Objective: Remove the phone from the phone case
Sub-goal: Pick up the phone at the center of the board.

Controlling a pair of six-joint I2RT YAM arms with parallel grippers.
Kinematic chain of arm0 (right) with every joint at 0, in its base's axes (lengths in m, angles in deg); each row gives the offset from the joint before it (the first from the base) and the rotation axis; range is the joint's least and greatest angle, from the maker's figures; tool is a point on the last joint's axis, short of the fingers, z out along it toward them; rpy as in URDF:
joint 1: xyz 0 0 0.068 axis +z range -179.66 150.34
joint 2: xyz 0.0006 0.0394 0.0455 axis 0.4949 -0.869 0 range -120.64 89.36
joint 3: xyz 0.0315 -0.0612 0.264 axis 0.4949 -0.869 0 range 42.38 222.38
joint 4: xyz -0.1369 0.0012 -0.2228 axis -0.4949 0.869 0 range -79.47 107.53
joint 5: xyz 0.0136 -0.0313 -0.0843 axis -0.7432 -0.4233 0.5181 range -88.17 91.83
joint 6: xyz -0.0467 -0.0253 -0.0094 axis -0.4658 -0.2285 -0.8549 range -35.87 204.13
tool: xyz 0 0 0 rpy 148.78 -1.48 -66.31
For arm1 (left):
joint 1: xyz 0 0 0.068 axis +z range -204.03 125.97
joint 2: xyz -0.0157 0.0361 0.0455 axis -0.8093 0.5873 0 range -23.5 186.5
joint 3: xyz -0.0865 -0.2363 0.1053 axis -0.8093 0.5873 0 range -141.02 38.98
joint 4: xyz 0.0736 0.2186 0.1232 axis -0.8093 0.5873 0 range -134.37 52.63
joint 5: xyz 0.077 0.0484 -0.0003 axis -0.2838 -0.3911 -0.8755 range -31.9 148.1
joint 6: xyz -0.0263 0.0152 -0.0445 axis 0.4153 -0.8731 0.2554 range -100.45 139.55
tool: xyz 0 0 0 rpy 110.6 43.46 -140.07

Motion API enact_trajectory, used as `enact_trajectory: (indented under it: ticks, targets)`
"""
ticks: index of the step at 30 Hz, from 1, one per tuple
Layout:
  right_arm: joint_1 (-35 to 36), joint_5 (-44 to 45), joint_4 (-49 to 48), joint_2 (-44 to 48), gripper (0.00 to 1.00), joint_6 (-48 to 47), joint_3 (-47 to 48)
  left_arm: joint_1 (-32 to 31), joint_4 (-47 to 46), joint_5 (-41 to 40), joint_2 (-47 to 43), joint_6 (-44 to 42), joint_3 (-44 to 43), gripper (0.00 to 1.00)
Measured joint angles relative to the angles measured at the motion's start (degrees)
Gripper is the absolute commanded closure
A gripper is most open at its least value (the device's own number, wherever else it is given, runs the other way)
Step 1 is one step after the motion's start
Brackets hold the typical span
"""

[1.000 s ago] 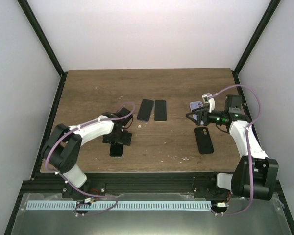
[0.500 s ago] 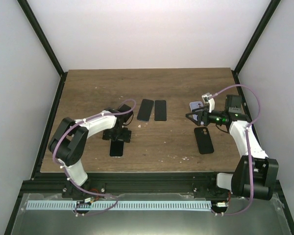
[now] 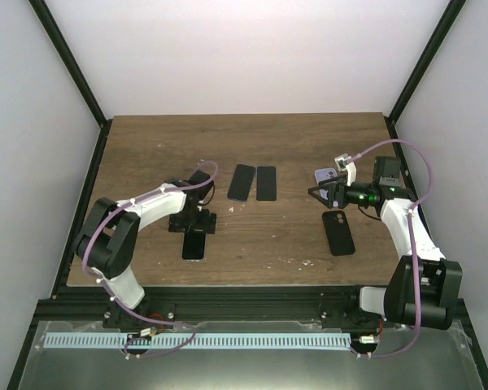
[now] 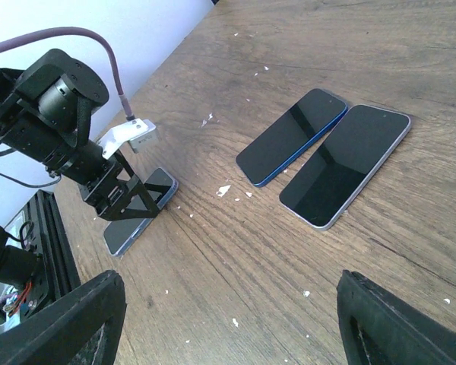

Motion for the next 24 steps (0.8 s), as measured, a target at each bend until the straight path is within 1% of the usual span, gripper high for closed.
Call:
enact_trajectory:
  ticks: [4,8,13,14,16,17,21,24]
  targets:
    - [0.0,0.0,0.1,0.0,0.23,0.0,0.0,0.0,-0.4,0.0,0.9,-0.1,0.3,0.00]
    - [0.0,0.0,0.2,0.0,0.23,0.0,0.0,0.0,-1.3,0.0,1.2,0.0,1.6,0.03]
    - [0.0,0.0,0.3,-0.1,0.23,-0.2,0.0,0.1,-2.2,0.6,1.5,0.1,1.8,0.16]
    - [0.0,0.0,0.3,-0.1,0.23,-0.2,0.0,0.1,-2.3,0.7,1.5,0.1,1.8,0.20]
    - [0.0,0.0,0.3,-0.1,0.23,-0.2,0.0,0.1,-2.5,0.7,1.5,0.0,1.8,0.32]
    - [0.0,0.0,0.3,-0.1,0.23,-0.2,0.0,0.1,-2.5,0.8,1.5,0.0,1.8,0.35]
    - [0.0,1.0,0.3,-0.3,0.23,-0.2,0.0,-0.3,-2.1,0.9,1.0,0.3,1.7,0.40]
    - [0.0,2.0,0.3,-1.1,0.21,-0.2,0.0,-3.3,-0.1,0.7,-0.3,1.0,0.0,0.43]
